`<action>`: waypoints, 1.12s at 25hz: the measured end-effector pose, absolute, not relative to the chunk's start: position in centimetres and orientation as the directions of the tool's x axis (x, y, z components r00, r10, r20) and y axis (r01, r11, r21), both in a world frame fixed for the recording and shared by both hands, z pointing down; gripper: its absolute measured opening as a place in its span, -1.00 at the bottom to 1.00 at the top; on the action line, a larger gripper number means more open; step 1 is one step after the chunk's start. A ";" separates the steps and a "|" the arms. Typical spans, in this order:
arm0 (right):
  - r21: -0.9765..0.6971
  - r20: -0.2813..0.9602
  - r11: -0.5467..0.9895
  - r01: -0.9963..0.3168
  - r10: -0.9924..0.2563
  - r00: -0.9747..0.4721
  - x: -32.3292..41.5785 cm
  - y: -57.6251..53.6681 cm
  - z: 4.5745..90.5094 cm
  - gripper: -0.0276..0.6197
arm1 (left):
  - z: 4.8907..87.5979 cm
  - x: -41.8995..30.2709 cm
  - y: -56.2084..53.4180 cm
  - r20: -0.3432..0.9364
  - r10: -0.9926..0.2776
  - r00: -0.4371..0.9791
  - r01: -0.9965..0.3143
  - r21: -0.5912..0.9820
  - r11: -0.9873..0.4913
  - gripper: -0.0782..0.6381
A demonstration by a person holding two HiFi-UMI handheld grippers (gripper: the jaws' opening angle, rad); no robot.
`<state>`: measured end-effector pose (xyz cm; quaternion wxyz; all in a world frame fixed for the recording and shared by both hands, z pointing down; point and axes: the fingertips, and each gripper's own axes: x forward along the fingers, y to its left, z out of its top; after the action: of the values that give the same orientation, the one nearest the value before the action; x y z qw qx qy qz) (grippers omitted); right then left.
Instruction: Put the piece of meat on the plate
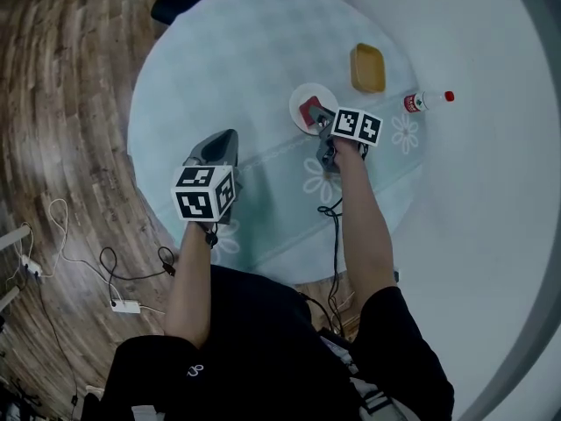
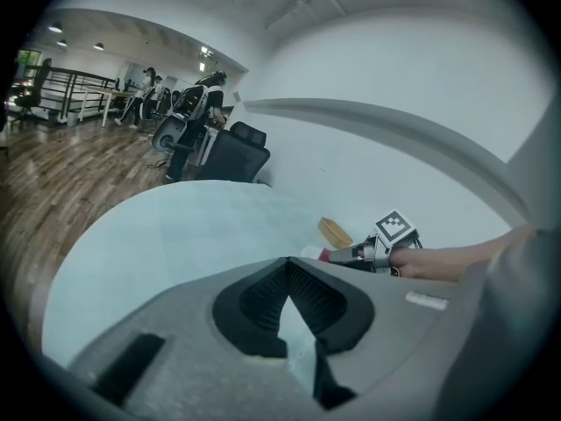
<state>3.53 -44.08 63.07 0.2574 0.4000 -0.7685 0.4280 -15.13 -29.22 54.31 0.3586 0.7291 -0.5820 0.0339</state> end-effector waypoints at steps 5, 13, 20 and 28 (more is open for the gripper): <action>-0.483 0.744 0.185 -0.856 -0.429 -0.513 4.9 -45.0 64.8 -0.53 | 54.0 -14.4 -29.5 0.468 -0.815 0.341 -0.877 0.472 -0.096 -0.80; -0.517 0.630 0.154 -0.842 -0.597 -0.496 8.9 -44.4 61.3 -0.18 | 53.5 -12.4 -29.5 0.467 -0.802 0.371 -0.878 0.459 -0.139 -0.80; -0.459 0.285 0.290 -0.840 -0.847 -0.448 9.8 -41.1 46.5 -0.90 | 46.2 -8.9 -30.6 0.338 -0.837 0.431 -0.875 0.381 -0.297 -0.80; -0.194 -0.015 0.402 -0.895 -0.913 -0.407 9.9 -33.6 33.2 -0.90 | 36.1 -5.6 -30.8 0.136 -0.898 0.418 -0.902 0.179 -0.392 -0.80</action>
<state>9.93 -33.56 33.20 -0.0592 0.5411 -0.8353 0.0778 -5.60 -30.83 36.05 0.1129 0.8343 -0.5395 0.0088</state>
